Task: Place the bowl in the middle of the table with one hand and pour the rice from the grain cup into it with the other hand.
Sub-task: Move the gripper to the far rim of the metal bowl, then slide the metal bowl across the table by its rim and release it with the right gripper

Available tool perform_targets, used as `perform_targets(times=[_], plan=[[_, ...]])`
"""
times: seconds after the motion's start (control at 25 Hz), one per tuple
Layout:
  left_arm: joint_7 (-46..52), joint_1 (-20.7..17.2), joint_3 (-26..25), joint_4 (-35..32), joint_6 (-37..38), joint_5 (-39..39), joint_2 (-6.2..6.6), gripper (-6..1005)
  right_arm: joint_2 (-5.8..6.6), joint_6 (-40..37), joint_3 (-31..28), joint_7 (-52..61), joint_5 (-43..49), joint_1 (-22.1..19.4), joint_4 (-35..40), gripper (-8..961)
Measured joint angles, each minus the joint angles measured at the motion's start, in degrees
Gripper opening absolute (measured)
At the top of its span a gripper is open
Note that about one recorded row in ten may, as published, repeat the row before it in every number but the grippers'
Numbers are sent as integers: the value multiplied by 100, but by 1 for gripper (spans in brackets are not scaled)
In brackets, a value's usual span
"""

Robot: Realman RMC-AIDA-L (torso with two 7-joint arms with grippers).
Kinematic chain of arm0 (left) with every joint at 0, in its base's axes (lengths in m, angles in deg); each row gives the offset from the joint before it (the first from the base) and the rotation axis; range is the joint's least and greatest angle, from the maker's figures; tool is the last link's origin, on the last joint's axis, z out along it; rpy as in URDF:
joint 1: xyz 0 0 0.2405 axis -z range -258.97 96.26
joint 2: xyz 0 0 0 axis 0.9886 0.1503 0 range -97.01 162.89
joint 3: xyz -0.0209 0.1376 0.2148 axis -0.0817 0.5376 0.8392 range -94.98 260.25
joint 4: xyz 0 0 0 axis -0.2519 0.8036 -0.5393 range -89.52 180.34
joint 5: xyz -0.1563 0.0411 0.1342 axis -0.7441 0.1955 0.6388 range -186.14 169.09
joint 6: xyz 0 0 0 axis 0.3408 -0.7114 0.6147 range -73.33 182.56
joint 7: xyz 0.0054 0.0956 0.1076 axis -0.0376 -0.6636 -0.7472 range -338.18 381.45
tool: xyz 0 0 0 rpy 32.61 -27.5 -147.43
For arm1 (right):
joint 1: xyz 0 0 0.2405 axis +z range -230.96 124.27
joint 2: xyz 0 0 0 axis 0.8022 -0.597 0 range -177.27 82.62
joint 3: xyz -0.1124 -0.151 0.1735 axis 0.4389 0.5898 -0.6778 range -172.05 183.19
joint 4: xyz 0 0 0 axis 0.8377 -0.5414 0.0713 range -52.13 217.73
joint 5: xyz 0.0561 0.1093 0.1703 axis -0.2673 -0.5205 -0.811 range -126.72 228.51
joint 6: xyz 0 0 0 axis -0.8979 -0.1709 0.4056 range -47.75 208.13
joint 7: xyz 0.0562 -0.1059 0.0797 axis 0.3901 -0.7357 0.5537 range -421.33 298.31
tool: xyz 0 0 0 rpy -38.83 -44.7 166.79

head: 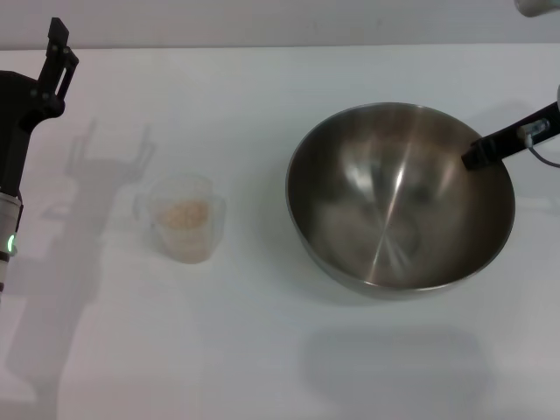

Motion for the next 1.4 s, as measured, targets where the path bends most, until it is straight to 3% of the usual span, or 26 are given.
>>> perform_targets(times=[0.8,1.4], plan=[[-29,36,0,-2,16,-5,10,765,-36,-369,-41,-271,-839,4,273,1],[-36,71,0,-19,-20,4,12,760,-47,-852,283,-387,-950,550,-1076,2]])
